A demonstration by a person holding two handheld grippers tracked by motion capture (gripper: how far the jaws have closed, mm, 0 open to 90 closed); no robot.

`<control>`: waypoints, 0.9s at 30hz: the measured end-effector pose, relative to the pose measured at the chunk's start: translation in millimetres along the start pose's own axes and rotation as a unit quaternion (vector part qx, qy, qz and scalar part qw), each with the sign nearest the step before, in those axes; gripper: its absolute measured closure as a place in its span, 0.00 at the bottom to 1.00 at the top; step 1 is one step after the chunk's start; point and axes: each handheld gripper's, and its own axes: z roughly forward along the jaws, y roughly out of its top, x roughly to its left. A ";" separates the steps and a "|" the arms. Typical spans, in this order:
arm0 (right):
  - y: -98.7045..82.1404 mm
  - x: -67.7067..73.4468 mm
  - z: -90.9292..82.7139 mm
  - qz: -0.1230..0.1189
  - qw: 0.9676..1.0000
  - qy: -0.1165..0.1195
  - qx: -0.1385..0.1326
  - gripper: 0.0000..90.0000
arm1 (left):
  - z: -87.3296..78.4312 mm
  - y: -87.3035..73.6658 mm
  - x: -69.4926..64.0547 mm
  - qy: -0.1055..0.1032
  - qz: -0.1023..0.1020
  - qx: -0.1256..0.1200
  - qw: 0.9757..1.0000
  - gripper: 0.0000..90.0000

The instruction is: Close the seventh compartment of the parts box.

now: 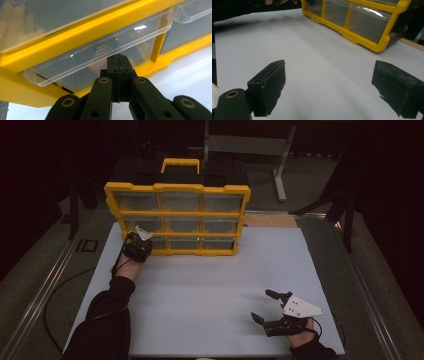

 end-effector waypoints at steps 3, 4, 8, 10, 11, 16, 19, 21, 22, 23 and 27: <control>-0.1 0.0 0.1 0.001 1.000 0.000 0.001 0.13 | 0.5 0.3 -0.2 0.001 0.003 0.001 1.000 1.00; -0.1 0.0 0.1 0.001 1.000 0.000 0.000 0.13 | 0.7 0.4 0.0 0.000 0.003 0.001 1.000 1.00; -0.1 0.3 0.5 0.001 1.000 0.002 0.001 0.13 | 1.0 0.3 0.7 0.000 0.012 0.001 1.000 1.00; -0.1 0.2 0.5 0.001 1.000 0.002 0.000 0.13 | 1.1 0.6 0.8 0.001 0.013 0.001 1.000 1.00; -0.2 0.1 0.7 0.002 1.000 0.002 0.000 0.13 | 0.9 0.9 0.8 0.000 0.013 0.003 1.000 1.00; -0.1 0.3 1.0 0.001 1.000 0.003 0.001 0.13 | 1.0 0.7 1.1 0.000 0.017 0.003 1.000 1.00; -0.2 0.1 1.0 0.002 1.000 0.003 0.000 0.13 | 1.0 0.4 2.6 -0.003 0.020 0.005 1.000 1.00; 0.0 0.0 0.7 0.001 1.000 0.002 0.000 0.13 | 1.0 0.1 3.2 -0.005 0.017 0.007 1.000 1.00; 0.1 0.0 0.6 0.001 1.000 0.002 0.000 0.13 | 1.0 0.1 3.3 -0.006 0.016 0.007 1.000 1.00; 0.0 0.0 0.7 0.001 1.000 0.002 0.001 0.13 | 0.9 0.0 3.2 -0.006 0.013 0.007 1.000 1.00; 0.4 0.1 -0.1 0.001 1.000 -0.001 -0.001 0.13 | 1.0 -1.7 0.7 -0.006 0.021 0.008 1.000 0.99</control>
